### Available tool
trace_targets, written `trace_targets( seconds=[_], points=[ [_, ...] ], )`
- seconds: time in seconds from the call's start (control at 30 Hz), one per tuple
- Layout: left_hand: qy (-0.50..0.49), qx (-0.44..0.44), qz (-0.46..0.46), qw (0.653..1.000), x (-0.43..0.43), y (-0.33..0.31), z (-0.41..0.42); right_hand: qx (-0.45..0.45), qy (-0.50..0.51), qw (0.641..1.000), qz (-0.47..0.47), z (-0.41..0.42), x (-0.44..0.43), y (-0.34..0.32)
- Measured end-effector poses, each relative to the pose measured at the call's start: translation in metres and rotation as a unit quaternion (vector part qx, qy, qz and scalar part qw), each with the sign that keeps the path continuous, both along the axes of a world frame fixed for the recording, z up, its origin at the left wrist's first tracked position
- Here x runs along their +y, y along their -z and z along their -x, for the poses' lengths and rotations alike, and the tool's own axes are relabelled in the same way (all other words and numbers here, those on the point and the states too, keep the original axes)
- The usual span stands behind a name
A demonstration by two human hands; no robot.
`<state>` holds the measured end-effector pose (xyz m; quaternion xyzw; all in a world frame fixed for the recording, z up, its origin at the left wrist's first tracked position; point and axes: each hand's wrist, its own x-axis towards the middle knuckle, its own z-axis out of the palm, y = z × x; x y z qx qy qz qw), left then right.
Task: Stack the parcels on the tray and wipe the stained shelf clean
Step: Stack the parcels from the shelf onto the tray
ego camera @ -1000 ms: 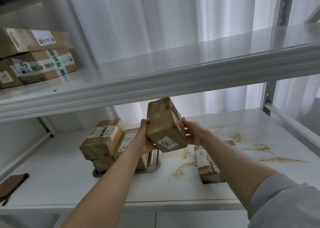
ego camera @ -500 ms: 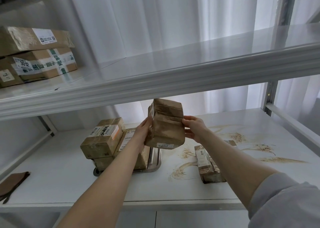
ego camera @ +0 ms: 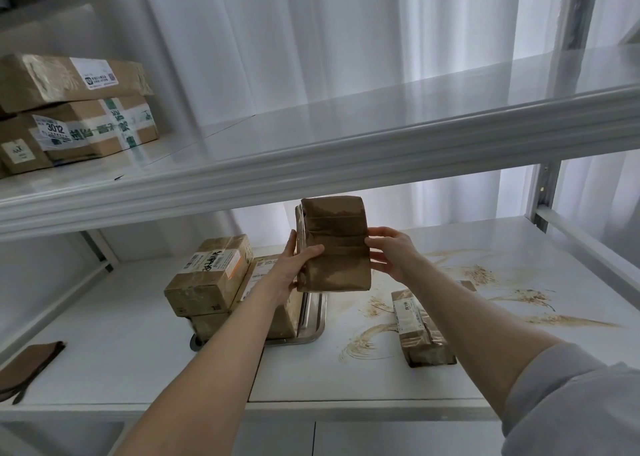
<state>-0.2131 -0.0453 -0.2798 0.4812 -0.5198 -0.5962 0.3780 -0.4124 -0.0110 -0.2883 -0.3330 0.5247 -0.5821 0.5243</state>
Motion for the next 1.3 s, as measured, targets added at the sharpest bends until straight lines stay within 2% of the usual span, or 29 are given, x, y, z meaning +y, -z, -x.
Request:
trace_targets(
  seconds=[0.13,0.27,0.37,0.57,0.63,0.8,0.93,1.07,1.3],
  points=[
    [-0.008,-0.01,-0.01,1.0,-0.004,-0.001,-0.004,-0.025,0.017,1.0,-0.009,0.003,0.0,-0.001],
    [-0.058,0.07,-0.053,0.994,-0.004,-0.003,-0.009,-0.042,0.031,0.998,-0.021,0.006,0.002,-0.002],
    [-0.073,0.083,-0.059,0.992,-0.008,-0.002,-0.009,-0.059,0.034,0.997,-0.036,0.004,0.004,-0.002],
    [-0.042,0.138,-0.091,0.985,-0.006,-0.003,-0.007,-0.121,0.015,0.991,-0.047,-0.002,0.003,0.001],
    [-0.031,0.124,-0.085,0.988,-0.006,-0.002,-0.005,-0.122,-0.037,0.99,-0.057,-0.005,0.005,-0.002],
    [-0.007,0.089,-0.076,0.993,-0.005,-0.001,0.0,-0.035,-0.138,0.984,-0.107,-0.004,0.007,-0.007],
    [0.027,0.074,-0.047,0.996,-0.002,-0.005,0.002,-0.023,-0.143,0.983,-0.116,-0.007,0.006,-0.005],
    [0.071,0.078,-0.027,0.994,-0.003,-0.006,-0.001,-0.048,-0.14,0.984,-0.097,-0.007,0.003,0.0],
    [0.119,0.001,-0.091,0.989,-0.002,-0.009,-0.01,-0.098,-0.136,0.984,-0.056,-0.011,-0.002,0.006]
  ],
)
